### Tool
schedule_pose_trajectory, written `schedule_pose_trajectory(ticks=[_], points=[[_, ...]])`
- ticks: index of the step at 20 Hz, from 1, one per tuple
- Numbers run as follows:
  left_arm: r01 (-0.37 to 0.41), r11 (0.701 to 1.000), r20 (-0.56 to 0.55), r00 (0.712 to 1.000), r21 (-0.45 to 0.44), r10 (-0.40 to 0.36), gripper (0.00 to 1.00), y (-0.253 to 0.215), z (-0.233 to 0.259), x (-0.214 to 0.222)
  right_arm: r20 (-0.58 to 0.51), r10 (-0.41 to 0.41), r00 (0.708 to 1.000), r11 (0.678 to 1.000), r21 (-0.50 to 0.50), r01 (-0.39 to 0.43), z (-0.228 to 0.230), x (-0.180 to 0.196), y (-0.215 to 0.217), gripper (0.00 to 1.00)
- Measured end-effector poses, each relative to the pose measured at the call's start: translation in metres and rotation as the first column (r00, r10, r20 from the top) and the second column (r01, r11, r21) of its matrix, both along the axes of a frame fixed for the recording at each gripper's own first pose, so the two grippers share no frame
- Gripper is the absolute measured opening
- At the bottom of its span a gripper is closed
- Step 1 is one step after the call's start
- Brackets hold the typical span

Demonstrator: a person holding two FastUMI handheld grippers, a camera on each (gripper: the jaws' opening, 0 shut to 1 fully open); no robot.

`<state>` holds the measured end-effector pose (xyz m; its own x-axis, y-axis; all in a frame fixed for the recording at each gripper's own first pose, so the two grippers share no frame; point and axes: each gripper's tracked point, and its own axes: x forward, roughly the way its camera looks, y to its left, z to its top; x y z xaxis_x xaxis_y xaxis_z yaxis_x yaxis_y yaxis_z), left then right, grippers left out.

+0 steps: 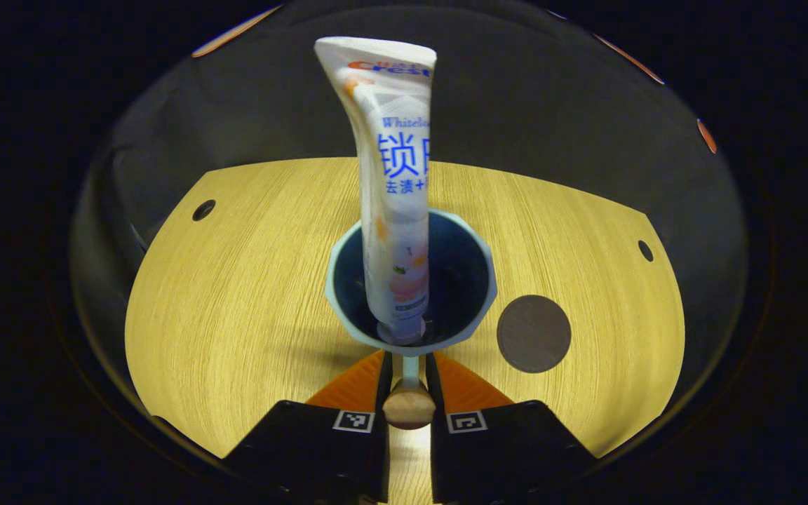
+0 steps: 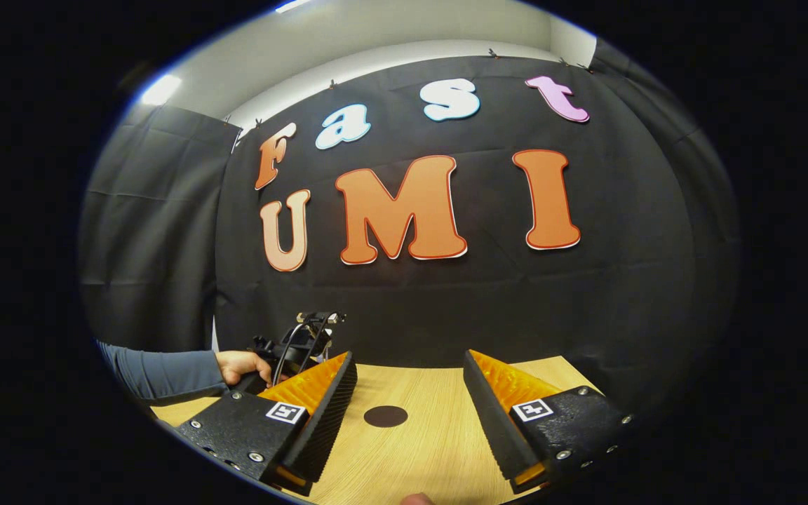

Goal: Put the toothbrush and toothpaste on the desktop into the cup, then pick up the cup and place it on the coaster on the desktop.

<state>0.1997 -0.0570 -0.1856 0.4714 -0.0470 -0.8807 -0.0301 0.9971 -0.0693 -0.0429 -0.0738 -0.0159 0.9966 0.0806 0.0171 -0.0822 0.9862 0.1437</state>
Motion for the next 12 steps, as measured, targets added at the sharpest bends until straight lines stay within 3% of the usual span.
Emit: schedule_pose_trajectory(ticks=[1,2,3,12], points=[[0.004,1.0,0.006,1.0,0.0,-0.004,0.23,0.005,0.007,0.001,0.003,-0.001,1.0,1.0,-0.001,0.001,0.001,-0.001,0.0,0.96],[0.018,1.0,0.014,1.0,-0.002,-0.018,0.23,0.005,0.007,0.002,0.004,-0.007,1.0,1.0,-0.003,0.007,0.001,-0.002,-0.002,0.87],[0.029,1.0,0.022,0.999,0.0,-0.029,0.23,0.001,0.005,0.003,0.009,-0.011,1.0,1.0,-0.003,0.011,0.003,-0.003,-0.004,0.92],[0.122,0.992,0.04,0.992,0.013,-0.123,0.23,-0.037,0.008,0.006,-0.009,-0.053,0.999,0.998,0.021,0.053,-0.004,-0.02,-0.031,0.92]])
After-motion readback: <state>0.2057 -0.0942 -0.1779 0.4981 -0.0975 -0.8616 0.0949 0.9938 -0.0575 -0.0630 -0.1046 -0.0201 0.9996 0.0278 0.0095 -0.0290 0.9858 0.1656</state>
